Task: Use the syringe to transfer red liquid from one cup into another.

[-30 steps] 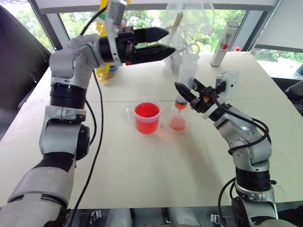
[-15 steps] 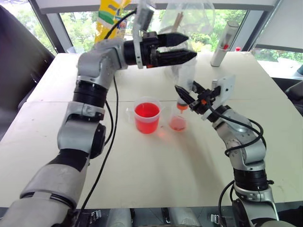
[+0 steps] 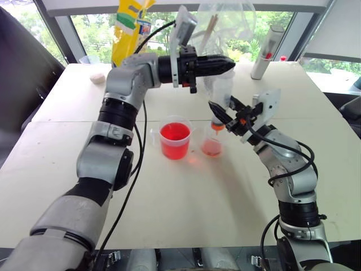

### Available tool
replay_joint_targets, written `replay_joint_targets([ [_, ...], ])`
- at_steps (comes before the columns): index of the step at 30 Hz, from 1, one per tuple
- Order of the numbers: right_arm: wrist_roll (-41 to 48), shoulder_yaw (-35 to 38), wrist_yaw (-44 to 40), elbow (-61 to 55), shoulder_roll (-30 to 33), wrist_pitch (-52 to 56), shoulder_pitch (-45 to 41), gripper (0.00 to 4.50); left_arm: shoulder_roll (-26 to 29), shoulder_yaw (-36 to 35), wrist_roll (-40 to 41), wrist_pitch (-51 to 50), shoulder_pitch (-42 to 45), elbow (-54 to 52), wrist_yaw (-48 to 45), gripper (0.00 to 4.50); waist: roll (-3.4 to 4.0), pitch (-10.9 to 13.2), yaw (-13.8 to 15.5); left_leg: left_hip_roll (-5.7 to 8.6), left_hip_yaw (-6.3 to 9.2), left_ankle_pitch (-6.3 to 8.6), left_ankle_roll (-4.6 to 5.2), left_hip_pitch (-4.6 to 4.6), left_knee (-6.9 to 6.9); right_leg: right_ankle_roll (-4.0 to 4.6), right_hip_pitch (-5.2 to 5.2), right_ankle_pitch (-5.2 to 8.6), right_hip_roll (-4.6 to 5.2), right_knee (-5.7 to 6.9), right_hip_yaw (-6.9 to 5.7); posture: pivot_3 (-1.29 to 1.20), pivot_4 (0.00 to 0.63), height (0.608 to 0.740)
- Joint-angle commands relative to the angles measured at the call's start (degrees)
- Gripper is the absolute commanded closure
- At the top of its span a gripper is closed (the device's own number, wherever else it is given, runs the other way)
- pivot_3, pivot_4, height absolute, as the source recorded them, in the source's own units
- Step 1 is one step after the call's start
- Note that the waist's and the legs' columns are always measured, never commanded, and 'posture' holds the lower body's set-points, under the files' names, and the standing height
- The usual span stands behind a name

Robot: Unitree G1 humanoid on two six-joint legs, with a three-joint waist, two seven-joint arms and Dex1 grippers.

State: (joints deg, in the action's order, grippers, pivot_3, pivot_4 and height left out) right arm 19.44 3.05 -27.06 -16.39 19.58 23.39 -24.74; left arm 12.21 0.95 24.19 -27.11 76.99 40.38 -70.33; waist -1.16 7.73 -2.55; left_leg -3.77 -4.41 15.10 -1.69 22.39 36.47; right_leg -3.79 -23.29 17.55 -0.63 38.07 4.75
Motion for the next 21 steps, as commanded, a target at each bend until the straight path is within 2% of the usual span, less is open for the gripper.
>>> replay_joint_targets([
  [1,0.3,0.6,0.0,-1.5,0.4,-1.1,-0.7,3.05,0.0,-0.3,0.0,0.4,2.2,-1.2,-1.1,4.46,0.00,0.0,0.0,0.00,0.00,0.00,0.00,0.00,0.00,0.00,0.00,0.00,0.00,0.00,0.00,0.00,0.150,0.739],
  [21,3.7,3.1,1.6,-6.5,1.9,3.9,-3.5,3.05,-3.1,3.3,-3.8,3.7,-5.1,-3.9,-2.2,4.46,0.00,0.0,0.0,-0.01,0.00,0.00,0.00,0.00,0.01,0.00,0.01,0.00,0.00,0.00,0.00,0.00,0.150,0.739],
])
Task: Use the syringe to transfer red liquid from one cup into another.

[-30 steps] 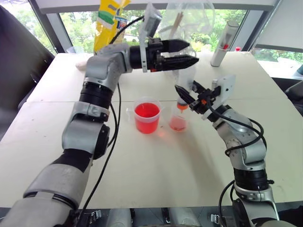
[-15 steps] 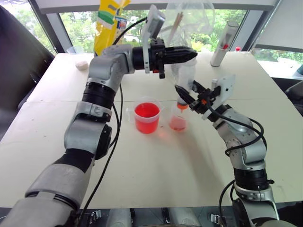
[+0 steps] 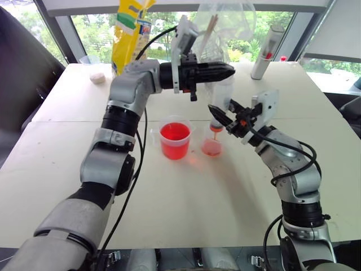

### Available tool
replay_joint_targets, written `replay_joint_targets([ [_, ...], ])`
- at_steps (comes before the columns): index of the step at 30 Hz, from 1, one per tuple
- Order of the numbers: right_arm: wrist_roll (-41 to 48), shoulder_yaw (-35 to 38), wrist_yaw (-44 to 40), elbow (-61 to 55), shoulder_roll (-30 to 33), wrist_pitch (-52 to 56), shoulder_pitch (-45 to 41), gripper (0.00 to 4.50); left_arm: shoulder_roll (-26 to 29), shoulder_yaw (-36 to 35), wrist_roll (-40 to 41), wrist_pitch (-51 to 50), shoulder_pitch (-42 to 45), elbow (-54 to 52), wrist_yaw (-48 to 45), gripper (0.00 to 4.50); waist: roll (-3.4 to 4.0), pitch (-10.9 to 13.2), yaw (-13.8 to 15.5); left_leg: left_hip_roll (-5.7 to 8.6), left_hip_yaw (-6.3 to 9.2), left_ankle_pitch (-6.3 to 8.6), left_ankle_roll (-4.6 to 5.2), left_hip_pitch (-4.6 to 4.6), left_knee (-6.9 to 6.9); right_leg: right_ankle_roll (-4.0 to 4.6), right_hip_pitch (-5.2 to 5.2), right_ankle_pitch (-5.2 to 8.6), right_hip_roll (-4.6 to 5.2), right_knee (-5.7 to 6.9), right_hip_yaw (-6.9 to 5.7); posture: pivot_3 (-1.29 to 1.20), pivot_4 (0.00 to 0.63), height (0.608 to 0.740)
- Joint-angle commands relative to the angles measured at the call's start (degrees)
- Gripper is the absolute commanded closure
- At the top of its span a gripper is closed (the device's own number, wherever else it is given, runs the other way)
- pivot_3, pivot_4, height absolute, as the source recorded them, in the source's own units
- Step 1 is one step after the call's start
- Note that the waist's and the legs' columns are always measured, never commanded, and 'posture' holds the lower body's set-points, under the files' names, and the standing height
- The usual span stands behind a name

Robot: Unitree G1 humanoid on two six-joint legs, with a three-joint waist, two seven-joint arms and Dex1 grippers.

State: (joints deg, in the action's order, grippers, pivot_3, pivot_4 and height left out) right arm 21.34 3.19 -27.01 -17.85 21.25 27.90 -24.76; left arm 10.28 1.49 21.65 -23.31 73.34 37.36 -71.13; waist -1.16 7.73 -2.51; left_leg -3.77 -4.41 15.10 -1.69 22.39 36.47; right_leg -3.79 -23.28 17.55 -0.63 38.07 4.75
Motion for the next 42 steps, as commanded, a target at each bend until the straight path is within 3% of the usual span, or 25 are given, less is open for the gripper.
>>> replay_joint_targets([
  [1,2.1,3.1,1.7,-5.4,0.2,-0.2,-3.6,3.05,-1.2,2.8,-1.4,0.1,-1.8,-0.6,-1.3,4.46,0.00,0.0,0.0,0.00,0.00,0.00,0.00,0.00,0.00,0.00,0.00,0.00,0.00,0.00,0.00,0.00,0.150,0.739],
  [20,4.5,4.8,2.6,-7.5,0.9,3.3,-5.6,3.05,-2.1,3.7,-2.1,-0.5,-5.7,-3.0,-0.8,4.46,0.00,0.0,0.0,0.00,0.01,0.00,0.00,0.00,0.00,0.00,0.01,0.00,0.00,0.00,0.00,0.00,0.150,0.739],
  [32,4.1,3.3,2.1,-7.8,0.8,3.9,-3.3,3.05,0.7,1.3,0.1,-2.9,-4.7,-6.1,-1.0,4.46,0.00,0.0,0.0,0.00,0.01,0.00,0.00,0.00,0.00,0.00,0.01,0.00,0.00,0.00,0.00,0.00,0.150,0.739],
  [36,4.3,3.1,1.8,-8.1,0.8,4.1,-3.0,3.05,1.6,-0.1,1.3,-3.8,-4.6,-6.8,0.2,2.82,0.00,0.0,0.0,-0.01,0.01,0.00,0.00,0.00,0.00,0.00,0.01,0.00,0.00,0.00,-0.01,0.00,0.150,0.739],
  [41,4.5,2.7,2.1,-8.3,0.5,4.3,-2.5,3.05,2.4,-3.4,4.0,-5.9,-3.9,-7.7,3.0,0.25,0.00,0.0,0.0,-0.03,0.02,0.00,0.00,-0.01,0.00,0.00,0.01,0.00,-0.02,0.00,-0.01,0.00,0.150,0.739],
  [42,4.6,2.7,2.2,-8.3,0.5,4.3,-2.4,3.05,2.6,-3.9,4.5,-6.3,-3.8,-7.8,3.3,0.06,0.00,0.0,0.0,-0.03,0.03,0.00,0.00,-0.01,0.00,0.00,0.01,0.00,-0.02,0.01,-0.01,0.00,0.150,0.739],
])
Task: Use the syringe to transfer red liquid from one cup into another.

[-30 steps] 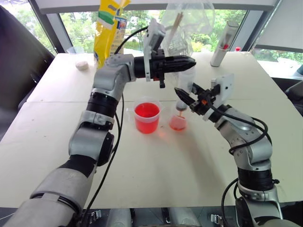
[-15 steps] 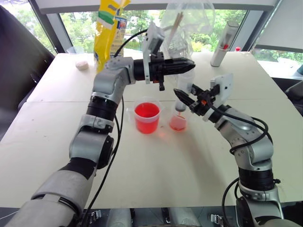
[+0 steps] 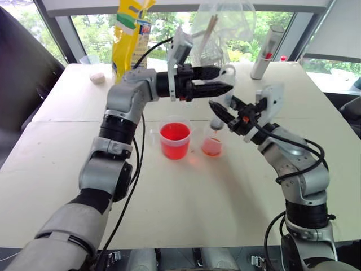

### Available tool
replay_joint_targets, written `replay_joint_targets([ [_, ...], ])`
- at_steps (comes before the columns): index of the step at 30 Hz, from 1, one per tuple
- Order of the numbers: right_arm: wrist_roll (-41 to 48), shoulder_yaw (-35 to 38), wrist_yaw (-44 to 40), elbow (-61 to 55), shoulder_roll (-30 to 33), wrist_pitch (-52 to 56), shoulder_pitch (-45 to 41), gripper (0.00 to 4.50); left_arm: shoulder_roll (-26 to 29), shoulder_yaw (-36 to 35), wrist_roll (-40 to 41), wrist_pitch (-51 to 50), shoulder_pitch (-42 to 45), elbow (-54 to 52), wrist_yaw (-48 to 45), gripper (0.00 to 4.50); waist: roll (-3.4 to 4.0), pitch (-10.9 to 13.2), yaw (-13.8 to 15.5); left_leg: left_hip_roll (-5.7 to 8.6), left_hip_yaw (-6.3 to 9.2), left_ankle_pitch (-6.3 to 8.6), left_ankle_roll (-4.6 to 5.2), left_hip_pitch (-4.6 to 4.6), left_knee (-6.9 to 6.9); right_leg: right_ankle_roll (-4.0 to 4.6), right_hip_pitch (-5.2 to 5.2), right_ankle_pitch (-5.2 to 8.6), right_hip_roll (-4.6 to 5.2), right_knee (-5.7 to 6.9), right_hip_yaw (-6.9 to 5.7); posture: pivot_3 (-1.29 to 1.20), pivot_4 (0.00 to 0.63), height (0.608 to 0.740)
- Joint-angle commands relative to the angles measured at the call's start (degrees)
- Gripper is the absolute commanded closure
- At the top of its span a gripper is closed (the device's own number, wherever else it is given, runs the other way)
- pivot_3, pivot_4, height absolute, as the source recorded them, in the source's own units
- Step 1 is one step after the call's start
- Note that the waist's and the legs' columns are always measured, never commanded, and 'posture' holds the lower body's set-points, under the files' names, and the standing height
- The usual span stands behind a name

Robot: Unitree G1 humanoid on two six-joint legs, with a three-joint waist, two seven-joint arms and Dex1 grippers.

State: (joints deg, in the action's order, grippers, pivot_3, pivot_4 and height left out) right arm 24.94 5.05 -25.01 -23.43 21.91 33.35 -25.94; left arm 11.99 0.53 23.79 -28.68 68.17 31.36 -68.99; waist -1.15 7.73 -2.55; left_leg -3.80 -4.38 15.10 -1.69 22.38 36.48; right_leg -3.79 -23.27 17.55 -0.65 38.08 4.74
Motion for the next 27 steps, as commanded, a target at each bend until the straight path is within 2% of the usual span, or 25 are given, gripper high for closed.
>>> replay_joint_targets([
  [1,1.0,0.7,0.2,-2.6,-0.2,-1.2,-1.2,3.05,1.4,-3.7,2.8,-1.3,1.8,-1.7,1.7,0.06,0.00,0.0,0.0,-0.01,0.00,0.00,0.00,0.00,0.00,0.00,0.00,0.00,0.00,0.00,0.00,0.00,0.150,0.739],
  [8,1.1,0.6,0.4,-2.6,-0.6,-1.3,0.3,3.05,7.5,-6.1,4.6,-4.3,0.6,-4.3,2.4,0.06,0.00,0.0,0.0,-0.01,0.00,0.00,0.00,-0.01,-0.01,0.00,0.00,0.00,0.00,0.01,0.00,0.00,0.150,0.739],
  [15,1.2,1.0,0.5,-2.4,-0.4,-1.3,0.4,3.05,13.4,-5.3,5.3,-7.8,-6.1,-11.5,1.8,0.06,0.01,0.0,0.0,-0.03,-0.01,-0.01,-0.01,-0.05,0.00,0.00,0.03,0.00,0.04,0.03,0.02,0.00,0.150,0.739],
  [18,4.6,3.6,1.7,-2.7,-0.1,2.5,-1.5,3.05,14.8,-4.7,5.6,-9.0,-9.2,-15.3,2.0,0.06,0.01,0.0,0.1,-0.03,-0.01,-0.01,-0.02,-0.03,0.02,0.00,0.03,0.00,0.06,0.03,0.00,0.00,0.150,0.739],
  [22,11.3,8.2,4.8,-2.1,3.7,14.9,-8.1,3.05,15.7,-4.7,6.1,-10.2,-13.0,-19.4,3.1,0.06,0.02,0.0,0.1,-0.03,0.00,-0.02,-0.03,-0.04,0.03,0.00,0.03,0.00,0.19,0.04,0.00,0.00,0.150,0.739],
  [25,17.5,13.0,9.5,3.0,6.2,28.6,-18.5,3.05,15.8,-4.6,7.0,-11.5,-16.1,-23.0,3.8,0.06,0.03,0.0,-0.1,-0.04,0.01,-0.02,-0.03,-0.05,0.03,0.00,0.03,-0.01,0.26,0.05,0.00,0.00,0.150,0.739],
  [27,18.3,14.8,12.1,9.2,8.3,38.3,-25.7,3.05,15.7,-3.9,7.0,-11.3,-18.0,-25.1,4.4,0.06,0.04,0.0,0.0,-0.04,-0.01,-0.02,-0.03,-0.08,0.00,0.01,0.01,-0.01,0.27,0.06,0.01,0.00,0.150,0.739],
])
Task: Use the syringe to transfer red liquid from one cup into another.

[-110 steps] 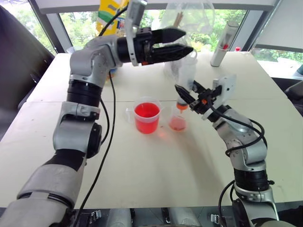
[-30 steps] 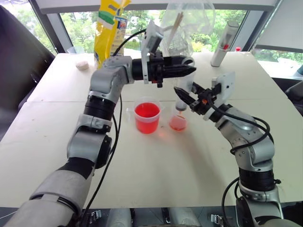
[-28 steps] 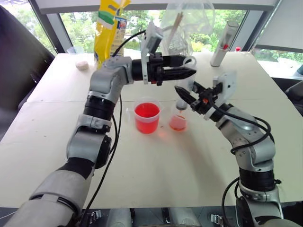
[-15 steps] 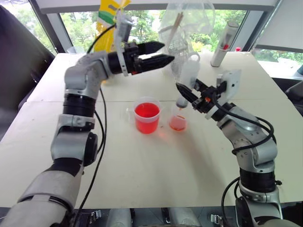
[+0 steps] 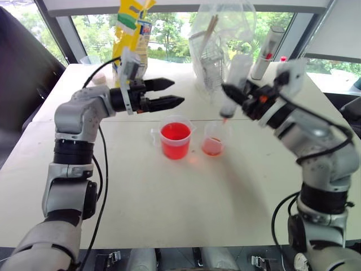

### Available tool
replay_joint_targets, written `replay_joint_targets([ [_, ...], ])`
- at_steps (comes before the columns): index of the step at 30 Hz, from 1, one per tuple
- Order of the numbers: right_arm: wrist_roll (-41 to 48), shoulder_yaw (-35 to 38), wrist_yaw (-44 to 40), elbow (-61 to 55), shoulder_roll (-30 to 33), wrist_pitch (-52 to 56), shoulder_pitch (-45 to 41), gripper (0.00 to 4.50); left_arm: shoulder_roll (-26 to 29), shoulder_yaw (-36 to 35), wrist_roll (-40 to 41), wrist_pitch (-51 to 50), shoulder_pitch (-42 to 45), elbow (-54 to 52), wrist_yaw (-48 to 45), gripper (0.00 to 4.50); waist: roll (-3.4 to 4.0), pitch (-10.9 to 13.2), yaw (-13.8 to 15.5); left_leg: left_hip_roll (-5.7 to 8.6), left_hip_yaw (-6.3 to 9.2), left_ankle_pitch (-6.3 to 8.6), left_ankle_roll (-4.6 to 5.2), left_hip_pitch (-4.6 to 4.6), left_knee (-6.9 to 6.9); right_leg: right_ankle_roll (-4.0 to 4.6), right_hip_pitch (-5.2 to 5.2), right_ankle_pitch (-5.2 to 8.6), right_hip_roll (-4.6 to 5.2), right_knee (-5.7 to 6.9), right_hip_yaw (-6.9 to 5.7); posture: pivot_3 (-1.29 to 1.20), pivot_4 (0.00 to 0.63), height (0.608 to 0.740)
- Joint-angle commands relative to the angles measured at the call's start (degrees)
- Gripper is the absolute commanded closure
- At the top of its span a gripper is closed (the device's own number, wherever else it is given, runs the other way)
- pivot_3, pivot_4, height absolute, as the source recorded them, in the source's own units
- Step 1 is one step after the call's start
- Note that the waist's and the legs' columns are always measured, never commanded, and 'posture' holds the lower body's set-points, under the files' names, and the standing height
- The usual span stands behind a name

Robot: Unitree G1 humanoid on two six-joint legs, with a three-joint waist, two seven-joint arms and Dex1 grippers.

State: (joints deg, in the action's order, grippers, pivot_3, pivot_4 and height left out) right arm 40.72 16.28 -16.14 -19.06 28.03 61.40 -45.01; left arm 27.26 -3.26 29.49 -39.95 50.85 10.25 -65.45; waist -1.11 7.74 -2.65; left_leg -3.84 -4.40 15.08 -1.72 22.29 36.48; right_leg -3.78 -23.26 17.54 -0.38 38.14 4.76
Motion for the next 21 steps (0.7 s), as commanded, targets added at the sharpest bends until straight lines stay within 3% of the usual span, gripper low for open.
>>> replay_joint_targets([
  [1,1.7,3.5,4.0,8.3,3.7,13.9,-9.4,3.05,0.2,0.0,1.4,-0.1,-1.3,-4.8,1.3,0.06,-0.01,0.0,0.1,0.00,0.01,0.00,0.00,0.00,-0.01,0.00,0.01,0.00,0.02,-0.01,-0.01,0.00,0.150,0.739],
  [4,-2.5,0.7,4.7,18.5,8.5,20.8,-14.9,3.05,-0.6,-0.1,2.1,-0.4,-2.9,-6.7,2.7,0.06,-0.04,0.0,0.4,0.02,0.00,0.00,0.00,0.02,-0.12,0.03,0.01,0.02,0.05,-0.11,0.01,0.00,0.150,0.739],
  [9,-8.0,-10.4,0.8,30.3,14.1,25.3,-13.6,3.05,-1.1,-0.2,2.7,0.1,-5.0,-8.3,4.6,0.06,-0.05,0.0,0.3,0.12,-0.08,0.01,0.02,0.08,-0.21,0.01,-0.03,0.01,0.08,-0.30,0.11,0.00,0.150,0.739],
  [14,-11.0,-17.3,-2.1,33.8,13.8,26.1,-10.5,3.05,-0.5,-0.4,3.8,-0.5,-7.3,-11.4,5.0,0.06,-0.02,0.0,0.0,0.04,-0.08,0.01,0.02,0.09,-0.28,0.00,-0.16,0.00,-0.03,-0.24,0.22,0.00,0.150,0.739],
  [21,-14.8,-19.6,-3.2,41.2,10.9,26.9,-10.4,3.05,0.5,-0.7,4.8,-1.3,-8.5,-13.4,7.0,0.06,-0.02,0.0,0.0,0.05,-0.06,0.01,0.02,0.01,-0.21,-0.01,-0.09,0.00,-0.07,-0.14,0.27,0.00,0.150,0.739],
])
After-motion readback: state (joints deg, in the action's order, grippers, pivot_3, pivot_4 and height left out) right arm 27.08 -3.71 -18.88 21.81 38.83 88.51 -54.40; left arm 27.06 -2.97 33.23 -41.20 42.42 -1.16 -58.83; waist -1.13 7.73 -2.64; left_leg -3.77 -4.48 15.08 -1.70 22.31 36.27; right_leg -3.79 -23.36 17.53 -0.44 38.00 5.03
